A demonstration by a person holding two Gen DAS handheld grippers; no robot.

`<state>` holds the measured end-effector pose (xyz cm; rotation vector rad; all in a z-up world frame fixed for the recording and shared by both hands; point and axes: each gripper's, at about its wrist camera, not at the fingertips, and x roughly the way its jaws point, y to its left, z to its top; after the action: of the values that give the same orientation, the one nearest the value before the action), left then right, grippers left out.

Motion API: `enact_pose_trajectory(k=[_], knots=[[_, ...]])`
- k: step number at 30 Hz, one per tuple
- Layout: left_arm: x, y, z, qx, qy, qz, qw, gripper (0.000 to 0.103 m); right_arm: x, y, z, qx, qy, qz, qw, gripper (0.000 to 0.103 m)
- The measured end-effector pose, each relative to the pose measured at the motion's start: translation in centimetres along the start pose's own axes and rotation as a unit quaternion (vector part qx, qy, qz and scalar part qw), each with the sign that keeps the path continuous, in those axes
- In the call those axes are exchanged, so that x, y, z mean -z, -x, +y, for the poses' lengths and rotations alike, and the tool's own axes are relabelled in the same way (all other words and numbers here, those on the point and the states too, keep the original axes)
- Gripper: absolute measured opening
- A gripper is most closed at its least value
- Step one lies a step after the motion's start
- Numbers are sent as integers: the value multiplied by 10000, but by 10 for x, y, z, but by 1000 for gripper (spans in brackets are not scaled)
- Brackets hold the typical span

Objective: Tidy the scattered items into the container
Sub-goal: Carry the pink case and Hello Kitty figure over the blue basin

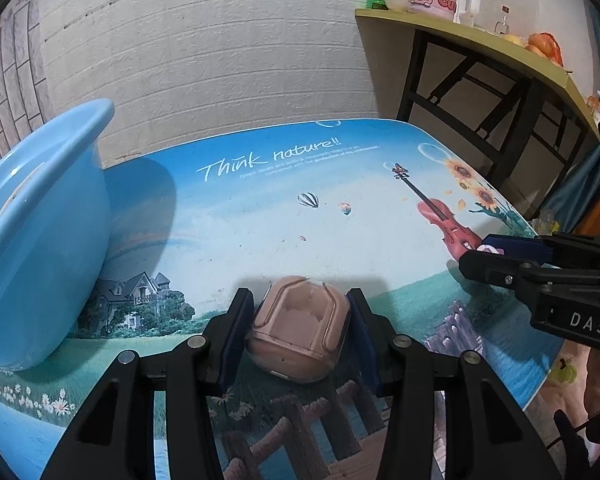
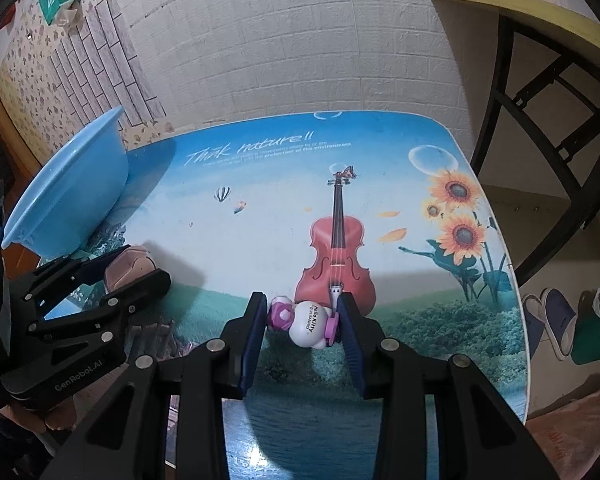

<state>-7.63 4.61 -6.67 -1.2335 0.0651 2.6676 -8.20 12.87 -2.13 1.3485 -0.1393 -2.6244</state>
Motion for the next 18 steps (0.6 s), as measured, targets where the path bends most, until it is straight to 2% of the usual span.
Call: enact_pose_trajectory(k=[10, 18], knots=[[-9, 18, 2, 51, -12, -227, 9997, 46, -2, 2, 7, -15, 33, -49, 10000, 38], [-24, 45, 10, 78, 127, -605, 9981, 46, -12, 15, 21, -127, 66, -246, 9996, 38]])
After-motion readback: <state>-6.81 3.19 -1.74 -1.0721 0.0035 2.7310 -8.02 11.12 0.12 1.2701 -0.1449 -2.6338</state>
